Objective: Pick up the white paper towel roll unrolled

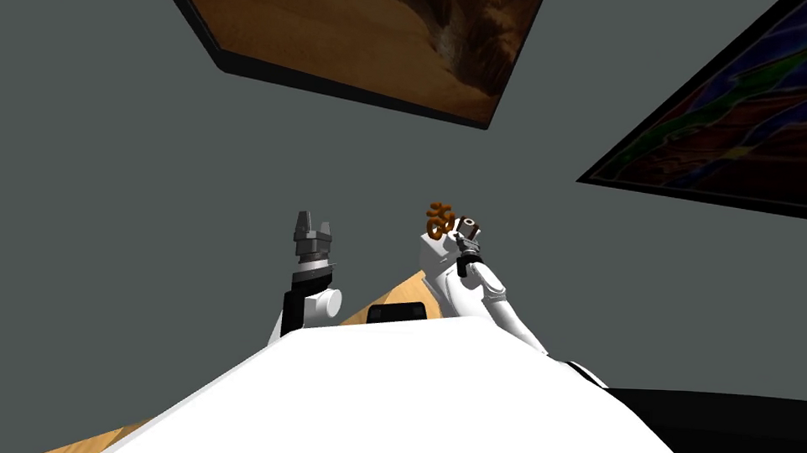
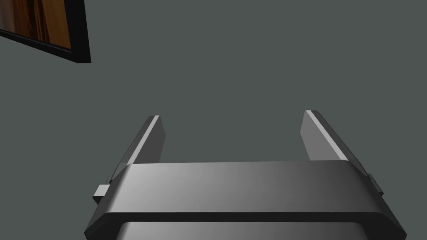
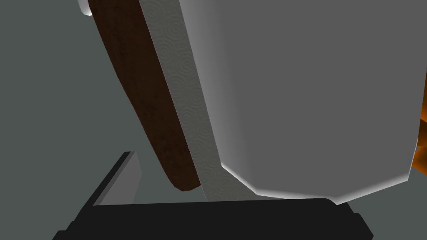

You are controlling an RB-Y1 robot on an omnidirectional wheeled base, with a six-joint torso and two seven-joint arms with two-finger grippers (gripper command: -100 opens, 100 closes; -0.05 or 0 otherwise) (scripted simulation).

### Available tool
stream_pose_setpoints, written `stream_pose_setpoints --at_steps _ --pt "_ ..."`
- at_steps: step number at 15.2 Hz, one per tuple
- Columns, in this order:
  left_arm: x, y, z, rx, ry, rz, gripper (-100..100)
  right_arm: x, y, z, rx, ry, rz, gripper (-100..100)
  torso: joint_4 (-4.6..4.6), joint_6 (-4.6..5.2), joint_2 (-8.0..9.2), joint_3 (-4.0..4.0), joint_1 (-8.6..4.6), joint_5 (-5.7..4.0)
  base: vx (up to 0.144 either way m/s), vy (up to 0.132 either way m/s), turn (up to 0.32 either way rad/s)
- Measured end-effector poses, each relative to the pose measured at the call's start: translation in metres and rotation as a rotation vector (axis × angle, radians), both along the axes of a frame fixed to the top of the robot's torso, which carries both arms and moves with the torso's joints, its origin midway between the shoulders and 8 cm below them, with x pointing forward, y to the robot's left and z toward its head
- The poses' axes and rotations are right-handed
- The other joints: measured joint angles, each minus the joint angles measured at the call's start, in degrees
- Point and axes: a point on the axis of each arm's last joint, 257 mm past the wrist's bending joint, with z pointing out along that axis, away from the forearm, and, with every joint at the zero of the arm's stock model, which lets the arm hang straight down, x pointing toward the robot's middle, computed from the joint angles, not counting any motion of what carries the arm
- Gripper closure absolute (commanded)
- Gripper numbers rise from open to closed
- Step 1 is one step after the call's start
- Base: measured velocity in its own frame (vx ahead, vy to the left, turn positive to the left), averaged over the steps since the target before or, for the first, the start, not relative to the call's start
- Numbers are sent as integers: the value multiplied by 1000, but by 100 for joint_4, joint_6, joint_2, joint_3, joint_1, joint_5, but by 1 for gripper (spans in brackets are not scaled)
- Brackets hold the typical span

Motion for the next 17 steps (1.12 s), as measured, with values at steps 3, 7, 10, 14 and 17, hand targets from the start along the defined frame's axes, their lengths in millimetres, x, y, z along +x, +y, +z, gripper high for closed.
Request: stream_pose_setpoints --at_steps 3,7,10,14,17 --pt "0 0 0 0 0 0 0 -2 -15 1 -64 13 -48 -100 -4 -2 -14 -9 -10 -4 5 22 75" --pt "0 0 0 0 0 0 0 -3 -35 4 -150 25 -111 -100 -7 -4 -28 -18 -12 -5 5 33 87" --pt "0 0 0 0 0 0 0 -7 -48 10 -207 29 -155 -100 -8 -4 -31 -19 -17 -5 5 24 66" --pt "0 0 0 0 0 -1 0 -9 -61 18 -276 32 -205 -100 -7 -6 -33 -20 -13 -5 4 23 63" --pt "0 0 0 0 1 -1 0 -6 -68 24 -294 25 -220 -100 -7 -5 -35 -21 -18 -4 2 -4 -10"
